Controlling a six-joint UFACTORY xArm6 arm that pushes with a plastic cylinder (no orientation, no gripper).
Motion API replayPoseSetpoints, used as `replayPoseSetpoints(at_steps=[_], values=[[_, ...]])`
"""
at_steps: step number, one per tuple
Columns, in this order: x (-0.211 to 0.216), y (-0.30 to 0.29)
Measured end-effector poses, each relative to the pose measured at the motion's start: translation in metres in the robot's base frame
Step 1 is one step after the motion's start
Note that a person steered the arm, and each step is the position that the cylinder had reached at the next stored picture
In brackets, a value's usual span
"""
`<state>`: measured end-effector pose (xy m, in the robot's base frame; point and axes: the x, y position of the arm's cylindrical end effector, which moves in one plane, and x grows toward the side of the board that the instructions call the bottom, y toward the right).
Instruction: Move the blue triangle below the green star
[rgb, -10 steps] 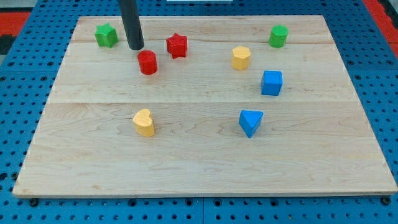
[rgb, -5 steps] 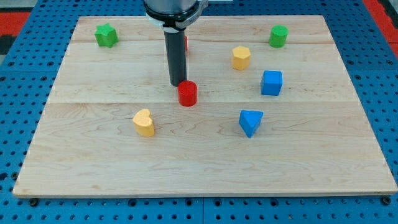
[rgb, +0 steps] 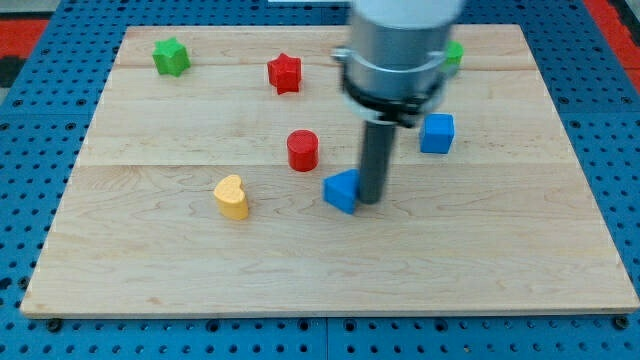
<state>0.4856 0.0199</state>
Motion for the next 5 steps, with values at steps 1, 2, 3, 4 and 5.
replayPoseSetpoints(at_steps=[1,2,3,4,5], values=[[0.006,-0.036],[0.023,-0.051],[-0.012,-0.085],[-0.056,-0.080],[-0.095,-0.088]])
